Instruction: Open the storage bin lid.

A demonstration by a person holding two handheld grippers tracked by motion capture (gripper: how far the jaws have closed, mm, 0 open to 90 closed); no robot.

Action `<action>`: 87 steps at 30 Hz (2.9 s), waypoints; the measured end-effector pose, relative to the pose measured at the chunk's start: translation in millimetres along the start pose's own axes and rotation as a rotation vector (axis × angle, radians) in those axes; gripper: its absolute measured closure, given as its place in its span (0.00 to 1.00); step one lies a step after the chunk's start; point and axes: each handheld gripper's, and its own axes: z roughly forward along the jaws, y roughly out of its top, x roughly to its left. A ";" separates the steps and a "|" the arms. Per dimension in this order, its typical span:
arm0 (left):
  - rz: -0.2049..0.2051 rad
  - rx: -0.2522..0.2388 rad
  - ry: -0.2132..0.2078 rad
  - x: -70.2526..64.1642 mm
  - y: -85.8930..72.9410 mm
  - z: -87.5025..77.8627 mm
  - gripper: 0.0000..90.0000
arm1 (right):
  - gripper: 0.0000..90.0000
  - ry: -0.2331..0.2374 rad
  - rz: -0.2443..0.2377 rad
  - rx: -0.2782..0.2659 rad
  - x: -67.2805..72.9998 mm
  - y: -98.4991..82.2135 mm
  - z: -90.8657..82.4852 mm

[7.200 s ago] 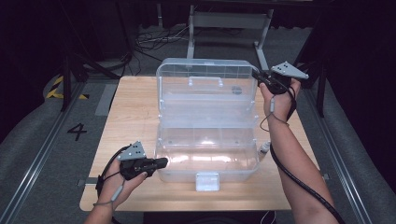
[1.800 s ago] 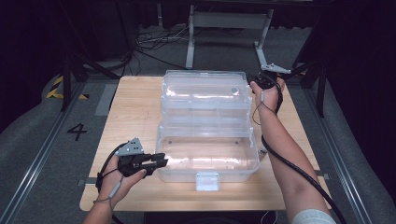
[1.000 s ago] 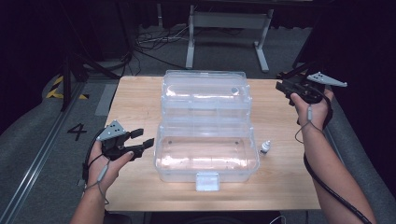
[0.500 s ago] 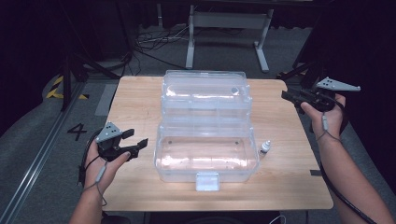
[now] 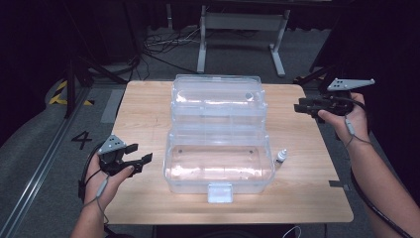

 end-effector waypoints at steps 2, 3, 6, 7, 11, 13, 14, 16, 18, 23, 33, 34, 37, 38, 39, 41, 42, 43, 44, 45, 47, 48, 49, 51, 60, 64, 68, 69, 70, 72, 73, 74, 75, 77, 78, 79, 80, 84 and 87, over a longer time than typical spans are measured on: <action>0.006 0.003 0.012 0.0 -2.0 -1.5 0.37 | 0.69 0.012 -0.019 0.034 0.7 3.8 2.1; 0.011 0.000 0.022 -0.4 -2.8 -2.9 0.37 | 0.69 0.021 -0.031 0.050 1.1 5.5 3.5; 0.006 -0.002 0.029 -1.1 -4.2 -5.4 0.37 | 0.69 0.039 -0.076 0.114 4.9 10.9 8.8; 0.006 -0.002 0.029 -1.1 -4.2 -5.4 0.37 | 0.69 0.044 -0.086 0.130 5.8 12.0 9.9; 0.005 0.000 0.035 -1.3 -6.3 -7.0 0.38 | 0.69 0.066 -0.117 0.191 9.1 16.7 14.4; 0.004 0.000 0.043 -1.7 -7.9 -7.5 0.38 | 0.69 0.093 -0.130 0.241 11.6 19.4 19.1; 0.004 0.000 0.044 -1.6 -8.6 -7.4 0.38 | 0.69 0.101 -0.138 0.259 12.4 19.9 20.9; 0.003 0.005 0.043 -1.6 -9.2 -7.5 0.38 | 0.69 0.103 -0.145 0.274 13.2 20.3 22.6; -0.002 0.009 0.044 -1.6 -10.9 -7.6 0.38 | 0.70 0.114 -0.161 0.319 14.9 21.4 27.1; -0.004 0.010 0.045 -0.9 -13.0 -9.0 0.38 | 0.70 0.131 -0.182 0.369 17.1 23.9 31.7; -0.010 0.013 0.042 0.6 -13.9 -8.8 0.38 | 0.69 0.146 -0.238 0.499 24.7 26.6 45.4; -0.010 0.014 0.041 0.8 -14.0 -9.1 0.38 | 0.69 0.147 -0.244 0.513 25.4 26.7 47.0; -0.010 0.015 0.041 1.8 -14.2 -10.2 0.38 | 0.69 0.148 -0.261 0.538 26.6 26.8 49.3; -0.012 0.013 0.043 2.2 -14.2 -10.7 0.38 | 0.69 0.150 -0.271 0.556 27.7 26.6 50.6; -0.014 0.013 0.043 2.7 -14.3 -11.1 0.38 | 0.69 0.154 -0.276 0.569 28.6 26.4 51.3; -0.017 0.016 0.042 3.7 -14.8 -11.5 0.38 | 0.68 0.164 -0.277 0.594 31.1 25.4 53.7; -0.017 0.014 0.043 4.2 -14.9 -11.3 0.38 | 0.68 0.172 -0.284 0.611 32.2 24.5 55.1; -0.018 0.014 0.042 4.4 -14.9 -11.2 0.38 | 0.68 0.177 -0.296 0.630 34.1 23.0 57.4; -0.018 0.015 0.042 4.5 -14.7 -11.2 0.38 | 0.68 0.179 -0.305 0.647 35.9 21.6 59.0; -0.018 0.014 0.040 4.5 -14.5 -11.0 0.38 | 0.67 0.182 -0.315 0.656 37.2 20.3 60.5; -0.016 0.015 0.038 4.8 -13.8 -10.7 0.38 | 0.67 0.194 -0.328 0.697 41.9 16.5 64.0; -0.017 0.014 0.038 4.8 -13.6 -10.4 0.38 | 0.67 0.195 -0.338 0.716 44.2 14.7 65.8; -0.017 0.016 0.036 5.0 -13.3 -10.3 0.38 | 0.66 0.198 -0.346 0.721 45.3 13.5 67.2; -0.017 0.017 0.035 5.1 -13.0 -10.0 0.38 | 0.66 0.197 -0.350 0.732 46.8 12.1 68.6; -0.014 0.015 0.034 6.5 -12.3 -8.9 0.38 | 0.65 0.185 -0.366 0.838 50.1 -7.4 81.7; -0.018 0.017 0.036 7.3 -13.2 -8.9 0.38 | 0.64 0.195 -0.360 0.868 49.2 -18.4 87.9; -0.021 0.017 0.038 7.7 -13.6 -8.7 0.38 | 0.65 0.201 -0.358 0.895 48.6 -27.5 92.8; -0.020 0.018 0.037 7.6 -13.6 -8.5 0.38 | 0.65 0.202 -0.355 0.904 48.9 -29.0 93.4; -0.019 0.020 0.037 7.6 -13.7 -8.2 0.38 | 0.65 0.202 -0.355 0.907 49.0 -30.7 94.2; -0.017 0.023 0.036 7.7 -13.7 -7.8 0.38 | 0.65 0.203 -0.353 0.909 49.2 -31.8 95.0; -0.015 0.025 0.035 7.4 -13.8 -7.0 0.38 | 0.65 0.204 -0.356 0.911 49.6 -33.5 96.1; -0.014 0.026 0.034 7.2 -13.9 -6.6 0.38 | 0.66 0.210 -0.357 0.916 50.1 -36.2 98.0; -0.012 0.028 0.033 7.1 -13.9 -6.4 0.38 | 0.66 0.211 -0.358 0.921 50.3 -37.8 99.2; -0.011 0.030 0.033 6.9 -14.1 -6.1 0.38 | 0.67 0.210 -0.363 0.930 50.2 -41.4 101.5; -0.010 0.030 0.033 7.0 -14.1 -6.1 0.38 | 0.68 0.208 -0.367 0.935 50.2 -43.1 102.7; -0.010 0.031 0.033 7.1 -14.3 -6.0 0.38 | 0.69 0.206 -0.363 0.935 50.3 -44.3 103.3; -0.010 0.031 0.032 7.1 -14.4 -5.9 0.38 | 0.70 0.207 -0.374 0.933 49.9 -45.2 104.0; -0.012 0.032 0.034 7.8 -15.1 -5.1 0.38 | 0.76 0.204 -0.384 0.933 50.4 -47.5 105.7; -0.011 0.036 0.034 7.8 -15.4 -4.3 0.38 | 0.78 0.203 -0.393 0.935 51.1 -48.3 106.8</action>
